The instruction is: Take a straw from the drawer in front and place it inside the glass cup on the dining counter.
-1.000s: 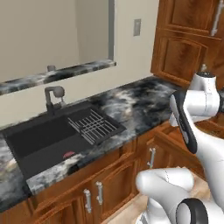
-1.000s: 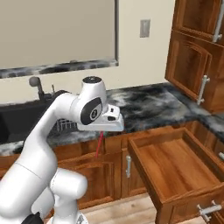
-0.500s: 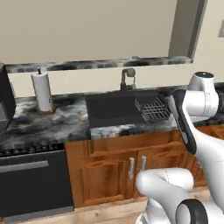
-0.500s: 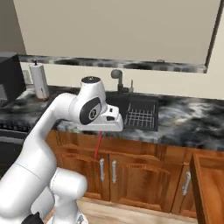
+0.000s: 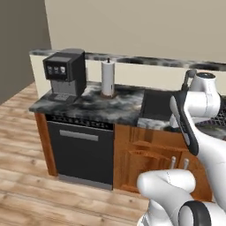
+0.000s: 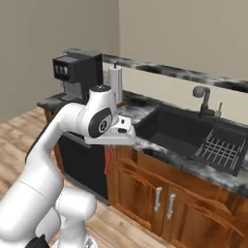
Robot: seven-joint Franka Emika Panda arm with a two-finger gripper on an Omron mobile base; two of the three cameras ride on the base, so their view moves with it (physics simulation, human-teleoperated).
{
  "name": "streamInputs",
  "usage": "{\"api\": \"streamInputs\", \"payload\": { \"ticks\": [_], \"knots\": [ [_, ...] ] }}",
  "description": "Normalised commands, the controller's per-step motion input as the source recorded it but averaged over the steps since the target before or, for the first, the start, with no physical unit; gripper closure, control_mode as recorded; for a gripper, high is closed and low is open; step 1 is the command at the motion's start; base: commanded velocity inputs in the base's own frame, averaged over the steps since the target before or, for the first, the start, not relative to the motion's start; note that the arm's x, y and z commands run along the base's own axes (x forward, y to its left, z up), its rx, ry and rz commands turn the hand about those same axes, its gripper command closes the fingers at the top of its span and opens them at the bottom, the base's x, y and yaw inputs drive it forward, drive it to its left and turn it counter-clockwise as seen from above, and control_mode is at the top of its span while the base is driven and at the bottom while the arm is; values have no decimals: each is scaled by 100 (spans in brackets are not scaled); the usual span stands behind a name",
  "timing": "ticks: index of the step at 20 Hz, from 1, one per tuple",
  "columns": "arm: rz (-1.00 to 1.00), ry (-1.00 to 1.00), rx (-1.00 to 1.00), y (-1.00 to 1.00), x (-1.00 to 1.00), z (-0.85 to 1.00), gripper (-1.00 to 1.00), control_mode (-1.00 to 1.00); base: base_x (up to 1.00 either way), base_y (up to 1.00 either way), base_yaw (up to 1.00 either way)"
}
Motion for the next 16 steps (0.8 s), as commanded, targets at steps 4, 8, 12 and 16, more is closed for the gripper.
{"api": "streamInputs", "payload": {
  "ticks": [4,8,12,16],
  "knots": [
    [0,0,0,0,0,0,100,100,16,63,50],
    [0,0,0,0,0,0,100,100,43,92,32],
    [0,0,0,0,0,0,100,100,35,100,3],
    [0,0,0,0,0,0,100,100,52,100,-11]
  ]
}}
